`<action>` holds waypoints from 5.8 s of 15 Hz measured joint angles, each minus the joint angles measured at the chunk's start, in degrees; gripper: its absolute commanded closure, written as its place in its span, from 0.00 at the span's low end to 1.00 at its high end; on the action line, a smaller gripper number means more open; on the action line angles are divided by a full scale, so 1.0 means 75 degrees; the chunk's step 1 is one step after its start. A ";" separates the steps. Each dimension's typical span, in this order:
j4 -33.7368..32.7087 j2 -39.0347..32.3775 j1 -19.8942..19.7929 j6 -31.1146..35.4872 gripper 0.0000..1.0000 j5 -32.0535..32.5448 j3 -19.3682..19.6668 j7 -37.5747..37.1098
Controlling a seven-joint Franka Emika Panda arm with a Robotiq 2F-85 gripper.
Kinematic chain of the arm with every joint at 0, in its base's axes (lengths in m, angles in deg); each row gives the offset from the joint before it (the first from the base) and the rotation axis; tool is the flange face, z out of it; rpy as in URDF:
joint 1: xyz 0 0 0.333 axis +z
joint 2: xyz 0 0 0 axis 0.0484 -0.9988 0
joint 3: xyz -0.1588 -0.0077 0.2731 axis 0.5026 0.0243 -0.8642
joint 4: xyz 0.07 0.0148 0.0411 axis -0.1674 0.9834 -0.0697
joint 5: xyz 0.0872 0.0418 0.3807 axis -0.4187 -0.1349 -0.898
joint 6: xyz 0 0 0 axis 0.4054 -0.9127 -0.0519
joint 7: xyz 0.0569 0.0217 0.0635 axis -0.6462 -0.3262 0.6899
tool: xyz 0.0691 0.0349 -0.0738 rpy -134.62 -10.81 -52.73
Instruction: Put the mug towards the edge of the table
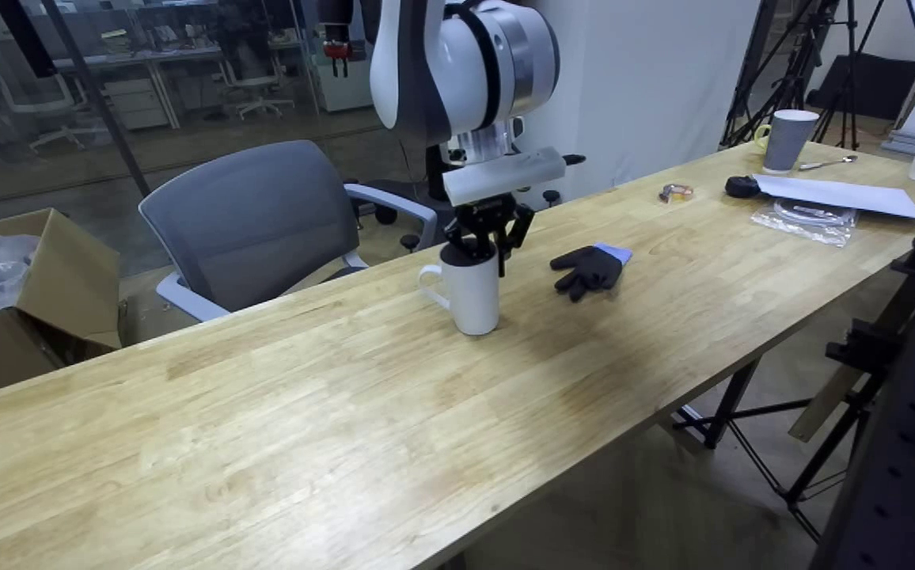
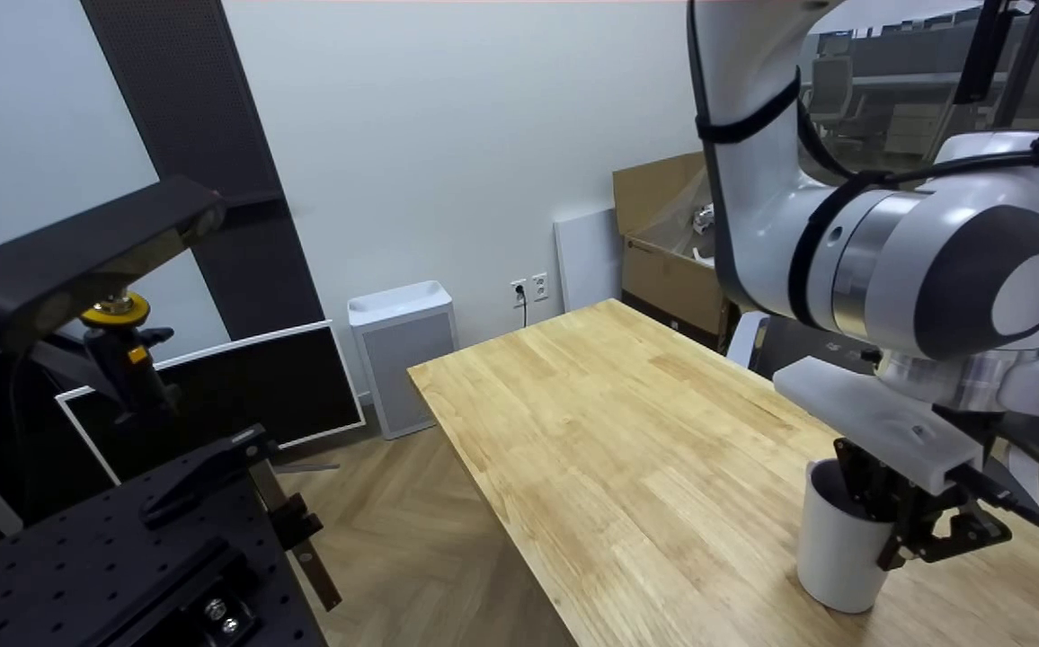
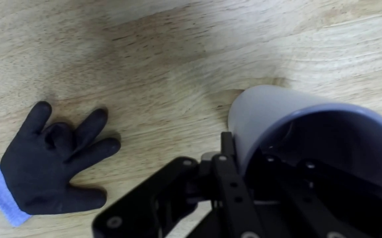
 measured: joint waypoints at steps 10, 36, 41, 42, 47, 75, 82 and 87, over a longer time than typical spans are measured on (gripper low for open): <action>-0.0244 0.0038 0.0062 -0.0105 0.97 0.0008 0.0107 0.0000; 0.1534 0.1256 0.0502 0.0543 0.97 0.0062 0.0176 0.0024; 0.2470 0.1759 0.0506 0.0889 0.97 0.0061 0.0193 0.0056; 0.2641 0.1847 0.0505 0.0947 0.97 0.0061 0.0195 0.0065; 0.3265 0.2066 0.0499 0.1349 0.97 0.0046 0.0195 0.0069; 0.4226 0.1750 -0.0310 0.3033 0.97 -0.0715 -0.0512 0.0072; 0.4287 0.1554 -0.0479 0.3253 0.97 -0.0719 -0.0606 0.0080; 0.4321 0.1548 -0.0595 0.3377 0.97 -0.0724 -0.0687 0.0082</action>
